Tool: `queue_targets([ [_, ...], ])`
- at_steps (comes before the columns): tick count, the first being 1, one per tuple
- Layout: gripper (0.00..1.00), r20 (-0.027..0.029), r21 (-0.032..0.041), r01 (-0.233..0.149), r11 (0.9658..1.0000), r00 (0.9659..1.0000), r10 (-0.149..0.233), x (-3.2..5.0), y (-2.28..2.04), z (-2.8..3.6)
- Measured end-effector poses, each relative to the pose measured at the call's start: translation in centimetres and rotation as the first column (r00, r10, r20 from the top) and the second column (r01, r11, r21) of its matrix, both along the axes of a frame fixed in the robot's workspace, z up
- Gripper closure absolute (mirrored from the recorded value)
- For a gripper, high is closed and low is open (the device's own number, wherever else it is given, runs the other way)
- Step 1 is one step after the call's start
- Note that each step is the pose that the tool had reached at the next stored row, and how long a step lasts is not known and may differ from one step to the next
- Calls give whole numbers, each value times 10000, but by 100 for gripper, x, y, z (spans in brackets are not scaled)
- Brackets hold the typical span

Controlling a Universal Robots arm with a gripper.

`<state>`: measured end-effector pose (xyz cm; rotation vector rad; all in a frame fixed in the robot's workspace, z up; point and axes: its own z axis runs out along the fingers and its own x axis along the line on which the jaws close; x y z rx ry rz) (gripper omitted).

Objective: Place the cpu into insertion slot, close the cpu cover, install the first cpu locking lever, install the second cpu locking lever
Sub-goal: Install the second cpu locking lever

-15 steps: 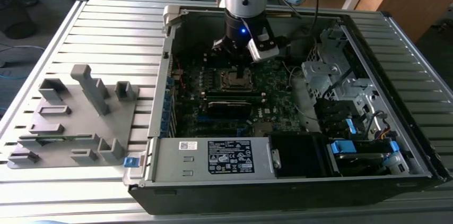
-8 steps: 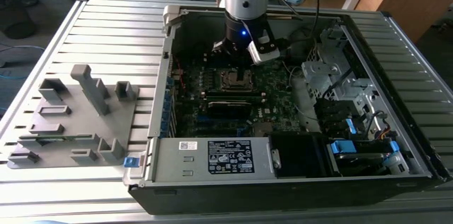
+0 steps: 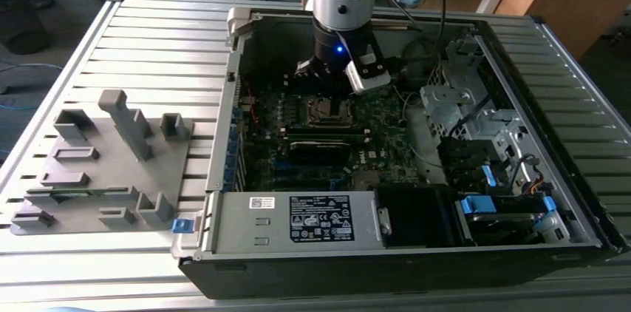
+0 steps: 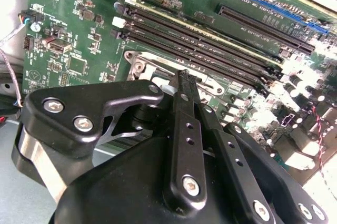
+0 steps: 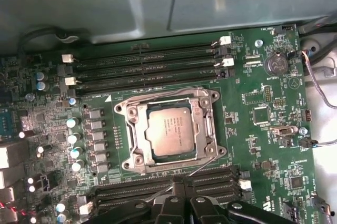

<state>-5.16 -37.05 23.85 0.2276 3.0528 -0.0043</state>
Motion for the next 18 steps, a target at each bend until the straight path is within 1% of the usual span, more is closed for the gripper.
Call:
queue_targets([
  [5,89,-1,-4,-35,10000,10000,35,-25,-1,-3],
  [9,89,-14,-67,-106,9999,9999,106,-36,-1,-15],
  [12,89,-20,-103,-114,9999,9999,114,-75,-2,-28],
  [18,89,-27,-133,-115,9998,9999,115,-158,-1,-61],
])
